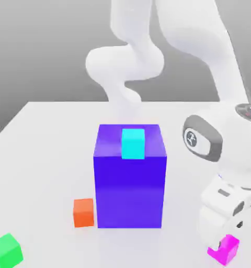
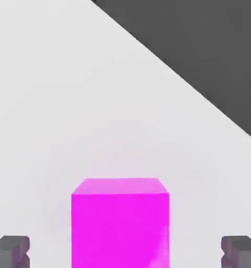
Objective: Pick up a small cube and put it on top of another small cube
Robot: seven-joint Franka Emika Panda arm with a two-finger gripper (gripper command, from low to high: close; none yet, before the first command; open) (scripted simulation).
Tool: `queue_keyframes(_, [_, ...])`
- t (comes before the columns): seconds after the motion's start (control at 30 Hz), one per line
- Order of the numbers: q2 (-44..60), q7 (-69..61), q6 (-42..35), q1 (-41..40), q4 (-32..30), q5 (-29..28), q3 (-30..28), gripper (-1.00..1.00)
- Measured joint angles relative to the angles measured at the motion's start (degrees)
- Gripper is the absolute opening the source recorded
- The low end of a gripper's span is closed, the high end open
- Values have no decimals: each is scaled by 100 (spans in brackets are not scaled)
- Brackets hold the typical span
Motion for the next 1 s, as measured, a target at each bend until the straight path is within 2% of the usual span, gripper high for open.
queue_keyframes(0.23, [10,-2,6,8,1,2,-6,-100])
queue_keyframes(0.4, [-827,-322,-656,-274,-175,377,243,-100])
queue_keyframes(1.0, [-1056,-3033,-1383,-3539,354,1505,-1397,-100])
